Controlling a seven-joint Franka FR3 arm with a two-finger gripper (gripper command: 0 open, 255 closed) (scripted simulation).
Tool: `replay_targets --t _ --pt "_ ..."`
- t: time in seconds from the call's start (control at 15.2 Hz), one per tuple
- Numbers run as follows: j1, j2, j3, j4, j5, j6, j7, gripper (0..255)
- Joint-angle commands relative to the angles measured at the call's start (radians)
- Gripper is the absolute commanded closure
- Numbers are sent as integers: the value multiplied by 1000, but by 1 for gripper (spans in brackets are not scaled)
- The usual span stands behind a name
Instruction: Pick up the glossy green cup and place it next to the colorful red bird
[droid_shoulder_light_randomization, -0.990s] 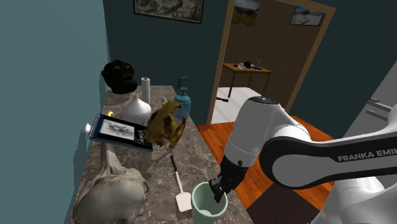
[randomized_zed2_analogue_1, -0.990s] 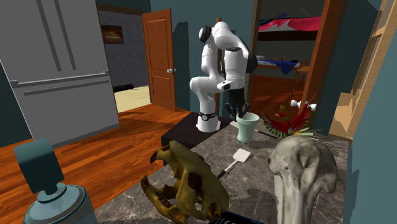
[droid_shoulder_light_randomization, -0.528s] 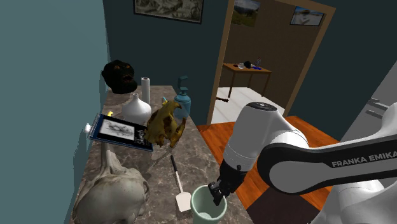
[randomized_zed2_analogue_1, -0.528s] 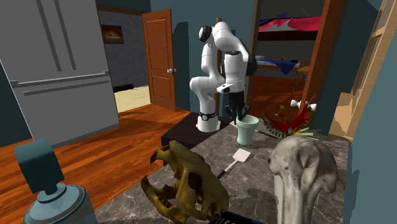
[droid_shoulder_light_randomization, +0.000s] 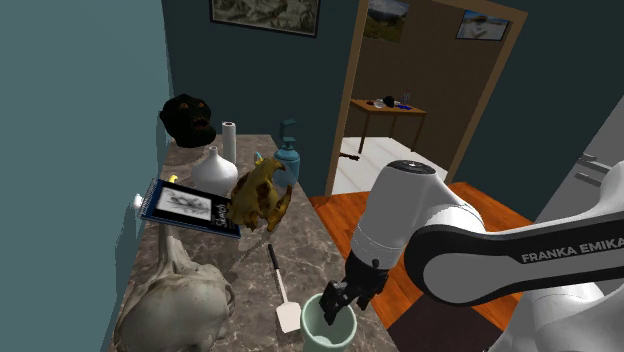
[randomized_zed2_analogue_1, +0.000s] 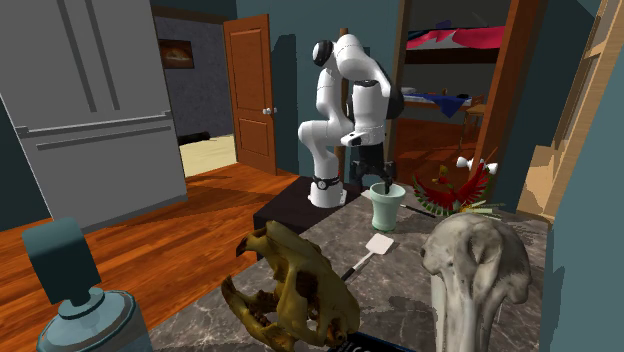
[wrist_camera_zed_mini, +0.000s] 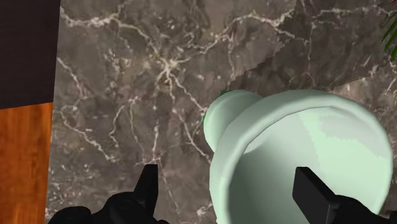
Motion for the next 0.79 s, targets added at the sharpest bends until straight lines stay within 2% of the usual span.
replay_targets --t 0.0,0.26,0.73 --pt "0 0 0 0 0 0 0 0" --pt "-10 -92 -45 67 -36 -161 7 0" --pt "-10 -92 -46 67 -36 -161 7 0"
